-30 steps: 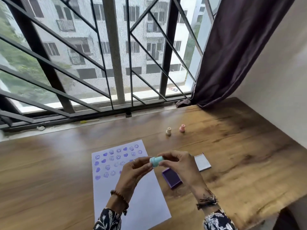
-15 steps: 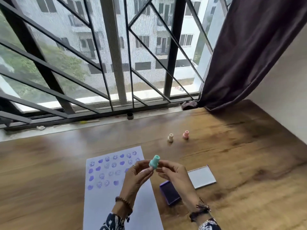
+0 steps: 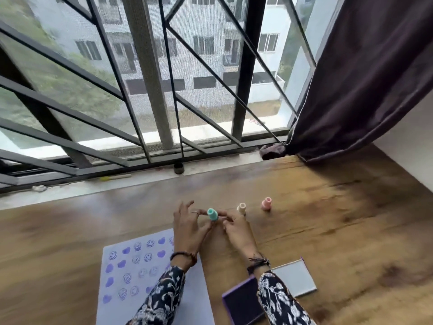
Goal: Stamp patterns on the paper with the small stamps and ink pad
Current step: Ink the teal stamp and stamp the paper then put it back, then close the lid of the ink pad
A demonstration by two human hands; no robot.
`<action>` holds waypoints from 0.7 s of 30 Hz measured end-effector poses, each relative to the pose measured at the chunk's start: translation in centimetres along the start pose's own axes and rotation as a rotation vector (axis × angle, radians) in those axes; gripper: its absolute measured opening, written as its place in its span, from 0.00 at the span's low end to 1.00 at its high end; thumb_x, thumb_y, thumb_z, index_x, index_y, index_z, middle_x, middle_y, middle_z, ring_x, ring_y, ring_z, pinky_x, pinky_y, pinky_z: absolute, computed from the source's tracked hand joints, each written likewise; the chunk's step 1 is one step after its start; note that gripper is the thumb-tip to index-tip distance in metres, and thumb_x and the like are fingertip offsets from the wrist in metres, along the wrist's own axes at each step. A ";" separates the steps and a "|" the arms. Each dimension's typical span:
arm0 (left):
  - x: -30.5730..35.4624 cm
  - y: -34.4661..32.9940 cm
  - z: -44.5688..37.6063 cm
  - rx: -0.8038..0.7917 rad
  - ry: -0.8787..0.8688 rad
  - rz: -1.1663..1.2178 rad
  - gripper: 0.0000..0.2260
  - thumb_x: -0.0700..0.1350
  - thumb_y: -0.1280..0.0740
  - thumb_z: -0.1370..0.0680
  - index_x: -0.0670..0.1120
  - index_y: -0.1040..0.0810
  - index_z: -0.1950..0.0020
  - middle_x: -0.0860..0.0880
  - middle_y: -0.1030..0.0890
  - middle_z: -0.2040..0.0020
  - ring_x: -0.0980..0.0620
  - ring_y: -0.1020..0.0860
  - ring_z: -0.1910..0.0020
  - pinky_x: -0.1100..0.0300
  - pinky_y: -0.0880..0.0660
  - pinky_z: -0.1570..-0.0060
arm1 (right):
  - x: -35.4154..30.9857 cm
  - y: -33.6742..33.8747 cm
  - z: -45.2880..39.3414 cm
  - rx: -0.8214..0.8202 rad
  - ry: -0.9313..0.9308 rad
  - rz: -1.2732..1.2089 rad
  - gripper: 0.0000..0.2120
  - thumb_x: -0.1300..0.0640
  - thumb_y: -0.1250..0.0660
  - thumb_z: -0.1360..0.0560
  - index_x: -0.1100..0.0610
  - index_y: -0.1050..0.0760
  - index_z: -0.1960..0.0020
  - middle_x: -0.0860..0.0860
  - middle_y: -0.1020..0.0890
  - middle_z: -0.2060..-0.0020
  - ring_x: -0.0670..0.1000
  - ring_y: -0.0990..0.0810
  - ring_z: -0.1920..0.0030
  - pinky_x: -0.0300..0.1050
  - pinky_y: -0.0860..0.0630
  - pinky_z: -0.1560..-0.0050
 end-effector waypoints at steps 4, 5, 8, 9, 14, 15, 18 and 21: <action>-0.4 -1.0 -0.5 -0.061 0.007 -0.045 0.12 0.50 0.30 0.29 0.47 0.21 0.48 0.42 0.29 0.33 0.42 0.44 0.28 0.51 0.44 0.31 | 0.4 -0.2 -0.5 0.026 0.042 0.065 0.18 0.73 0.42 0.30 0.61 0.22 0.46 0.57 0.18 0.46 0.53 0.23 0.43 0.32 0.34 0.44; -0.5 -1.1 -0.2 -0.072 0.020 -0.035 0.12 0.50 0.30 0.28 0.48 0.21 0.48 0.43 0.29 0.33 0.42 0.44 0.28 0.51 0.45 0.31 | 0.4 -0.1 -0.4 0.031 0.043 0.061 0.17 0.74 0.42 0.30 0.62 0.22 0.46 0.57 0.19 0.46 0.53 0.23 0.43 0.33 0.34 0.42; -0.7 -1.0 1.1 -0.073 0.049 0.011 0.13 0.48 0.30 0.28 0.48 0.22 0.45 0.43 0.30 0.33 0.43 0.44 0.28 0.50 0.46 0.30 | 0.4 0.6 0.7 0.063 0.034 0.019 0.17 0.73 0.40 0.29 0.60 0.22 0.45 0.55 0.18 0.45 0.49 0.23 0.45 0.34 0.32 0.42; -0.6 -0.7 1.8 -0.061 0.055 0.028 0.13 0.46 0.30 0.28 0.48 0.23 0.44 0.43 0.30 0.33 0.44 0.44 0.28 0.51 0.46 0.31 | 0.5 1.0 1.4 0.077 0.014 0.000 0.16 0.71 0.39 0.28 0.59 0.22 0.45 0.54 0.18 0.45 0.48 0.23 0.45 0.35 0.30 0.41; 0.3 1.0 6.8 -0.012 0.023 0.102 0.11 0.44 0.28 0.29 0.49 0.22 0.48 0.47 0.26 0.38 0.45 0.40 0.29 0.53 0.44 0.33 | 1.4 4.0 5.9 0.162 -0.022 -0.098 0.13 0.67 0.37 0.26 0.53 0.20 0.47 0.48 0.17 0.51 0.44 0.19 0.49 0.41 0.23 0.46; 0.4 1.1 8.1 -0.023 0.008 0.132 0.12 0.45 0.28 0.30 0.51 0.23 0.47 0.49 0.26 0.38 0.46 0.41 0.29 0.54 0.45 0.33 | 1.8 4.8 7.0 0.175 -0.017 -0.081 0.13 0.66 0.37 0.26 0.52 0.20 0.49 0.46 0.17 0.53 0.41 0.19 0.51 0.37 0.23 0.49; 0.8 1.1 11.9 -0.100 -0.066 0.167 0.18 0.56 0.29 0.33 0.58 0.27 0.45 0.57 0.31 0.39 0.54 0.44 0.29 0.56 0.47 0.32 | 3.4 7.4 10.2 0.241 -0.011 0.016 0.12 0.65 0.36 0.26 0.50 0.20 0.53 0.41 0.18 0.58 0.39 0.20 0.55 0.24 0.28 0.57; 0.5 0.1 15.3 -0.248 -0.120 0.065 0.33 0.72 0.35 0.39 0.63 0.37 0.38 0.61 0.38 0.35 0.59 0.51 0.30 0.55 0.50 0.31 | 5.3 9.7 13.0 0.357 -0.045 0.126 0.09 0.65 0.34 0.27 0.53 0.19 0.54 0.45 0.17 0.59 0.45 0.20 0.58 0.21 0.31 0.61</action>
Point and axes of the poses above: each hand's wrist, its own z-axis away from the middle knuckle, its own y-axis out of the back of the hand, x = y × z, the point moved 6 cm from there along -z, towards the middle knuckle
